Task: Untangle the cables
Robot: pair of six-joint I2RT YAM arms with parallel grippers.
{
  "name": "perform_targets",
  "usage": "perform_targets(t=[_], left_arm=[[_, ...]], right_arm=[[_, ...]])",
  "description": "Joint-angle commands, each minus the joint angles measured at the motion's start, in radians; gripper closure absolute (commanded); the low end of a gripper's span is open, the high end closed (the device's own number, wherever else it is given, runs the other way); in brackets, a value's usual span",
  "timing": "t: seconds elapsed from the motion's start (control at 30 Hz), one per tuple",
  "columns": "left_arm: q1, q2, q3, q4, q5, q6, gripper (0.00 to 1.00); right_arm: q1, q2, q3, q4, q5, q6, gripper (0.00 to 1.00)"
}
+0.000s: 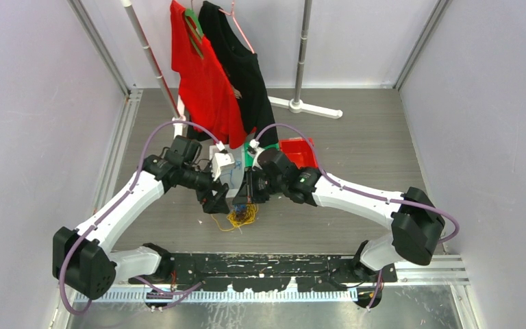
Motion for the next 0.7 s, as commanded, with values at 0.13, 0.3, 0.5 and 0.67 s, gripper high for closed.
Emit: perform_targets(t=[0.13, 0.3, 0.5, 0.67], left_arm=[[0.003, 0.037, 0.015, -0.049, 0.059, 0.058, 0.18], [0.002, 0.051, 0.031, -0.085, 0.079, 0.082, 0.22], [0.004, 0.052, 0.032, -0.088, 0.107, 0.076, 0.27], [0.003, 0.057, 0.025, -0.063, 0.153, 0.052, 0.29]], right_arm=[[0.005, -0.032, 0.049, 0.049, -0.082, 0.004, 0.99], [0.003, -0.043, 0.054, 0.043, -0.09, -0.007, 0.99], [-0.003, -0.045, 0.039, 0.079, -0.112, -0.005, 0.99], [-0.019, -0.08, 0.005, 0.114, -0.113, 0.022, 0.99]])
